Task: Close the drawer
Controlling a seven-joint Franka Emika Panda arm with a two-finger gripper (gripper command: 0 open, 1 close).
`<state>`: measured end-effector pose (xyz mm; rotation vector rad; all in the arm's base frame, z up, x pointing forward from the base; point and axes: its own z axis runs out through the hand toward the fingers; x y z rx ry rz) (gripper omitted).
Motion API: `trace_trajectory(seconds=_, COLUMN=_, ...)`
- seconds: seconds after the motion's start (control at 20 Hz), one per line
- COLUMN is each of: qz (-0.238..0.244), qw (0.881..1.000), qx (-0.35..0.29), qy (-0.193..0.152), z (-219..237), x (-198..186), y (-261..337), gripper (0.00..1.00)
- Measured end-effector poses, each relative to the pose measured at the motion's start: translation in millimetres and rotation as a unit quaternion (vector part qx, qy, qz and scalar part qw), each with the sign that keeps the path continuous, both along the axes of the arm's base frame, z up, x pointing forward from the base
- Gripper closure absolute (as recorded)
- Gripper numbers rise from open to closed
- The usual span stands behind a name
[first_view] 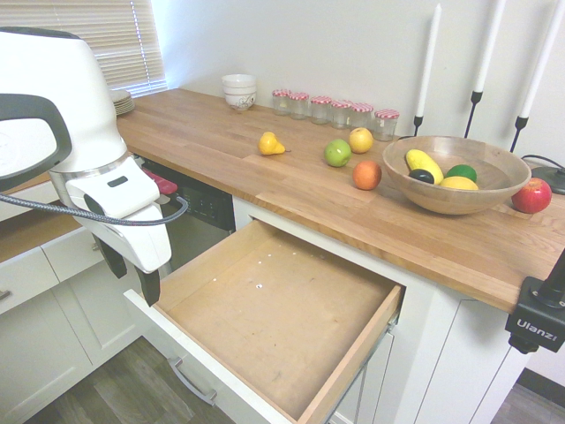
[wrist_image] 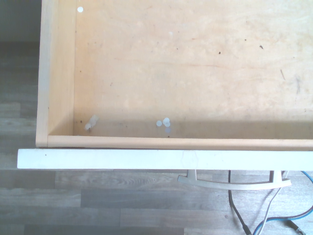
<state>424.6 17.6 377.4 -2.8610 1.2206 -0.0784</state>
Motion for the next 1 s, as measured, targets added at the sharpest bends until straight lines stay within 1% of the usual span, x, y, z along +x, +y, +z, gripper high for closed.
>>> trace_trajectory(seconds=0.5, qz=-0.012, qw=1.000, qx=0.002, qy=0.004, z=-4, x=-2, y=0, gripper=0.00)
trace_trajectory(seconds=0.8, qz=-0.017, qw=1.000, qx=0.003, qy=0.016, z=-20, x=-12, y=-3, gripper=0.00)
trace_trajectory(seconds=1.0, qz=-0.021, qw=1.000, qx=0.005, qy=0.017, z=-34, x=-17, y=-4, gripper=0.00)
